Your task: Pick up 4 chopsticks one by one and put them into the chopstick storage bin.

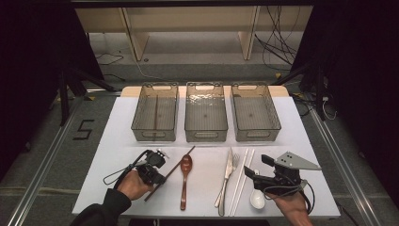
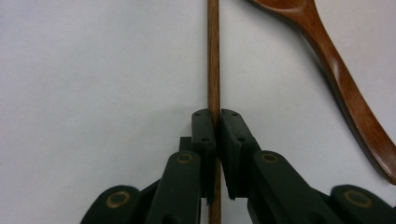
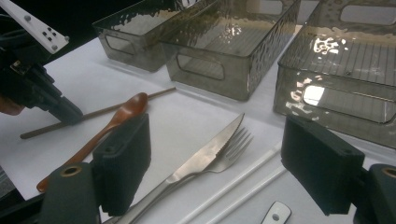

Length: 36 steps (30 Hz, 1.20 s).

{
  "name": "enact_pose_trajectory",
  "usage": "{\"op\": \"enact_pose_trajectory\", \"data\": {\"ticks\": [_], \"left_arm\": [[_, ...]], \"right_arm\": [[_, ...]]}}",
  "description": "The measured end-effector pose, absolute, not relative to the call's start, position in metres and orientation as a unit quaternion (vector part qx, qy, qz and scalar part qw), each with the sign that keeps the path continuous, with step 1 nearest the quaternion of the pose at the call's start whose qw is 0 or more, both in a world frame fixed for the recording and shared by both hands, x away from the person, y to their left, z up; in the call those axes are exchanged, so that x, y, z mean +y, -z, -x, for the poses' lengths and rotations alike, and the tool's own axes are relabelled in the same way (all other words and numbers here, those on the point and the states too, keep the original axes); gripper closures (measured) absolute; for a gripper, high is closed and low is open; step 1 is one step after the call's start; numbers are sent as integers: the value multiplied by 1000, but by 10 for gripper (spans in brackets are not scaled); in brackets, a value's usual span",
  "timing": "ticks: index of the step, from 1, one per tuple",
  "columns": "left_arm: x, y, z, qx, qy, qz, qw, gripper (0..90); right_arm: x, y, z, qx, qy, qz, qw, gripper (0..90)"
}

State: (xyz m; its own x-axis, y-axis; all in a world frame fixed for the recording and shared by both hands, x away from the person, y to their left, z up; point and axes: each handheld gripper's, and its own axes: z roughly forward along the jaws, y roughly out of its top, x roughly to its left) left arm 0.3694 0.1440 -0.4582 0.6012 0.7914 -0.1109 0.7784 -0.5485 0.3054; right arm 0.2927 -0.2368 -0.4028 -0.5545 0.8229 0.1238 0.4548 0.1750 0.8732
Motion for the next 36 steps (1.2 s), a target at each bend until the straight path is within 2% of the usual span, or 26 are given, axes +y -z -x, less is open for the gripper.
{"op": "enact_pose_trajectory", "data": {"ticks": [9,20,36], "left_arm": [[153,445,-371,439,-32,-879,185,840],[161,407,-367,430,-58,-864,255,839],[192,371,-398,459,-99,-826,313,839]], "right_arm": [[-237,403,-293,741,-476,-433,192,251],[-238,403,-293,741,-475,-434,191,251],[-237,404,-294,741,-475,-436,189,251]]}}
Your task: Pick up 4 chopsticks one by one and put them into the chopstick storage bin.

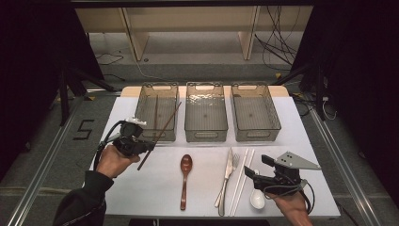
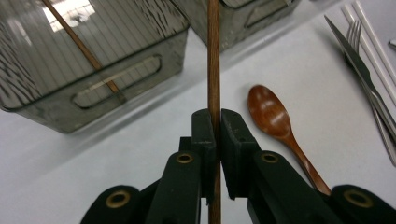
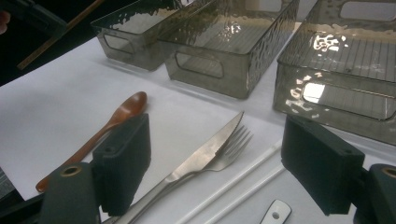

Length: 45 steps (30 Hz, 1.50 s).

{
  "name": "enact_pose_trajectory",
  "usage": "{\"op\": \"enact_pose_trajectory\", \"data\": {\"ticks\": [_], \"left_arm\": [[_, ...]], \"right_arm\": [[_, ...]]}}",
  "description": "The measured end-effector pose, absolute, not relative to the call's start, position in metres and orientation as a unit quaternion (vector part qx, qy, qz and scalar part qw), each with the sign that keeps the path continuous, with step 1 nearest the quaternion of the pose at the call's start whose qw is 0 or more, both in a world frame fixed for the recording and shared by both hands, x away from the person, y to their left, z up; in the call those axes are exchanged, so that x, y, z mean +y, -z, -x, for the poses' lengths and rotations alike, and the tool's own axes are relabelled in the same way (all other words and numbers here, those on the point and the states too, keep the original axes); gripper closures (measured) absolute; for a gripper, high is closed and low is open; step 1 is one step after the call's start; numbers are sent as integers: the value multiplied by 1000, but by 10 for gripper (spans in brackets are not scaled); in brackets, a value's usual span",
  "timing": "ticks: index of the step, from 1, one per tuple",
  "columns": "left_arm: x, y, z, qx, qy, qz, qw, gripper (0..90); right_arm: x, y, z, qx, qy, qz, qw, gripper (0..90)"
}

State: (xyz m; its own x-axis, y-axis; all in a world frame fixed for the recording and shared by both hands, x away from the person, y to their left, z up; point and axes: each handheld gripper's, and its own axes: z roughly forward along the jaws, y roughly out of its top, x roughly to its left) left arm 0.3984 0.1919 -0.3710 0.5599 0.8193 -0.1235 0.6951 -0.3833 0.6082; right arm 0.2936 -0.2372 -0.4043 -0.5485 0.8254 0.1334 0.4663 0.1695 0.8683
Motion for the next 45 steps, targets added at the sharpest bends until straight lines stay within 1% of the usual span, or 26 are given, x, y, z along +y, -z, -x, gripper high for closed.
{"op": "enact_pose_trajectory", "data": {"ticks": [14,25,35,45], "left_arm": [[205,366,-434,484,-109,-795,349,839],[209,353,-468,500,-129,-778,358,839],[209,349,-500,507,-154,-771,354,839],[211,361,-529,523,-170,-764,338,838]], "right_arm": [[-238,405,-294,741,-474,-437,188,251],[-238,405,-294,739,-476,-438,188,251],[-239,405,-294,739,-477,-438,188,251],[-240,404,-294,739,-479,-437,187,251]]}}
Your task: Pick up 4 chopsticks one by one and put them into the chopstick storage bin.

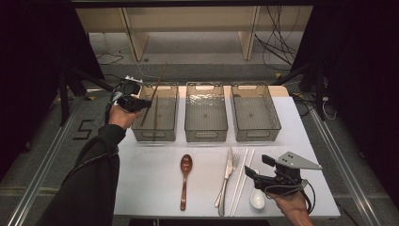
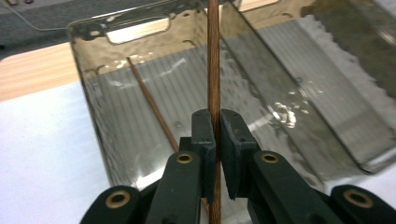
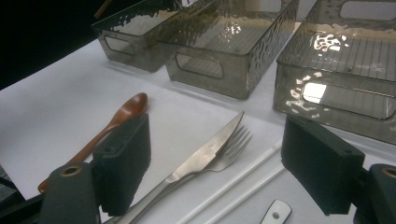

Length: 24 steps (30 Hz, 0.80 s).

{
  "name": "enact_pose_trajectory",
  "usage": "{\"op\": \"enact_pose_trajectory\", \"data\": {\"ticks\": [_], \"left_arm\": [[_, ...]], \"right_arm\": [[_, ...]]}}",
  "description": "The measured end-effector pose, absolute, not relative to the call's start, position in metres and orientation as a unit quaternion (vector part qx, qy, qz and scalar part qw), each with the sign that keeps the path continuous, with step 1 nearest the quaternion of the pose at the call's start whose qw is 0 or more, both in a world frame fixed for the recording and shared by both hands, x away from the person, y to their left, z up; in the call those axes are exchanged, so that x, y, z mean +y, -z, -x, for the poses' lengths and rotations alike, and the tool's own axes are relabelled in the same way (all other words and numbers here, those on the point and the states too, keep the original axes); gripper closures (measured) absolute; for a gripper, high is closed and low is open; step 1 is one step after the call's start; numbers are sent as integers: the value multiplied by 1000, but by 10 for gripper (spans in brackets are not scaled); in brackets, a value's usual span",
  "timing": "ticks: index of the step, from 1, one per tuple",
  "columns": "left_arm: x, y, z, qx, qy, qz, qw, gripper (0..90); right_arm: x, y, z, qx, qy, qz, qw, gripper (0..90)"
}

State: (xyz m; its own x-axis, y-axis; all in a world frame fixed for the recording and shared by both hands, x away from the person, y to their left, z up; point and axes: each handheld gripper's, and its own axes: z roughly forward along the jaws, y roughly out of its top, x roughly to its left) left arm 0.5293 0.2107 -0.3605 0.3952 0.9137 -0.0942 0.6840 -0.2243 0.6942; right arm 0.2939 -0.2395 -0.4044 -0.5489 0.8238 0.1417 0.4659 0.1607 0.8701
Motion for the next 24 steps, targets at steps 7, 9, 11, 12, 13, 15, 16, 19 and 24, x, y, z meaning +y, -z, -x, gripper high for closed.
{"op": "enact_pose_trajectory", "data": {"ticks": [7,9,11,12,13,15,16,19,24], "left_arm": [[218,365,-533,532,-173,-758,337,838],[219,367,-534,534,-174,-755,338,838],[220,369,-534,533,-176,-756,337,838],[220,371,-534,533,-181,-756,334,838],[220,372,-535,533,-182,-757,331,838],[220,375,-536,531,-187,-759,327,838],[221,377,-536,533,-187,-758,325,837],[223,380,-538,540,-187,-754,325,837],[220,385,-540,540,-187,-758,315,835]], "right_arm": [[-240,405,-294,738,-479,-438,186,251],[-240,405,-294,738,-479,-437,186,251],[-239,405,-294,739,-479,-436,186,251],[-239,405,-294,739,-478,-436,186,251],[-239,405,-294,739,-478,-436,186,251],[-239,405,-294,739,-479,-437,186,251],[-240,405,-294,739,-478,-437,186,251],[-239,405,-294,739,-478,-437,185,251],[-240,405,-294,739,-478,-437,184,251]]}}
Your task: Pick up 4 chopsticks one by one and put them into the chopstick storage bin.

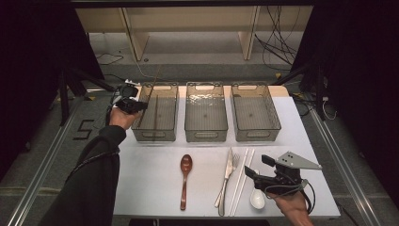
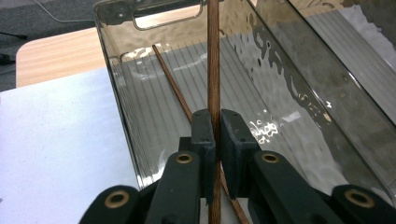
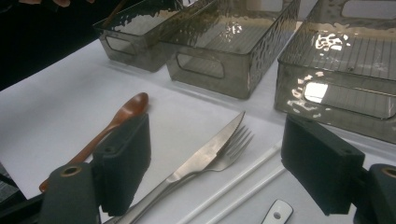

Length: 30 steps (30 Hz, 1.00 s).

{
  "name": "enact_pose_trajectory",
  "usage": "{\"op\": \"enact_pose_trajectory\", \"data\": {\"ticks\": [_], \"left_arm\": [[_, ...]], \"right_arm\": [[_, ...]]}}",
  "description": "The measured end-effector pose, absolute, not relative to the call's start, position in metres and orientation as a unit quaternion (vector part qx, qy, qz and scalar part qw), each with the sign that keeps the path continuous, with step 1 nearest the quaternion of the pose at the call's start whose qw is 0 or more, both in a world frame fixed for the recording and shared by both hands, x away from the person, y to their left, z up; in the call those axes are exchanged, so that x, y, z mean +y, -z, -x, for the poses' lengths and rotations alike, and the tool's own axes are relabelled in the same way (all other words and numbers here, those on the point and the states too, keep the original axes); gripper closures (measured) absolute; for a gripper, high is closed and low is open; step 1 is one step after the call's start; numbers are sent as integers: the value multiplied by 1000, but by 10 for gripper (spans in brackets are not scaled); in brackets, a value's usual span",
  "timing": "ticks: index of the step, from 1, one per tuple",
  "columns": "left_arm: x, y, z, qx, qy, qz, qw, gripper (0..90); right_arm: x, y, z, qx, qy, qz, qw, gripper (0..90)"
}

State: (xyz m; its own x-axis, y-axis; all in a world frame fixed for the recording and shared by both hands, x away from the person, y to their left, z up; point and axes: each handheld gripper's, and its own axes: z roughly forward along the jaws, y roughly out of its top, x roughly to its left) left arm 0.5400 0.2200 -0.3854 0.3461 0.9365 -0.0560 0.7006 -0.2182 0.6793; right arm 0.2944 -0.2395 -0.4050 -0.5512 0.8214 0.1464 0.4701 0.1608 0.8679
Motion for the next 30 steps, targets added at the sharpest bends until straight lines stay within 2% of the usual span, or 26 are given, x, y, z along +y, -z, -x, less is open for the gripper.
{"op": "enact_pose_trajectory", "data": {"ticks": [6,14,21,24,30], "left_arm": [[217,391,-541,547,-184,-757,306,822],[220,380,-528,555,-147,-748,333,598],[219,365,-498,549,-110,-742,369,380],[215,365,-478,530,-108,-754,373,345],[214,367,-445,521,-89,-748,401,296]], "right_arm": [[-239,405,-294,740,-479,-435,184,251],[-239,405,-294,740,-478,-436,183,251],[-237,405,-295,742,-474,-439,176,251],[-235,405,-295,749,-466,-438,173,251],[-233,405,-296,757,-450,-445,163,255]]}}
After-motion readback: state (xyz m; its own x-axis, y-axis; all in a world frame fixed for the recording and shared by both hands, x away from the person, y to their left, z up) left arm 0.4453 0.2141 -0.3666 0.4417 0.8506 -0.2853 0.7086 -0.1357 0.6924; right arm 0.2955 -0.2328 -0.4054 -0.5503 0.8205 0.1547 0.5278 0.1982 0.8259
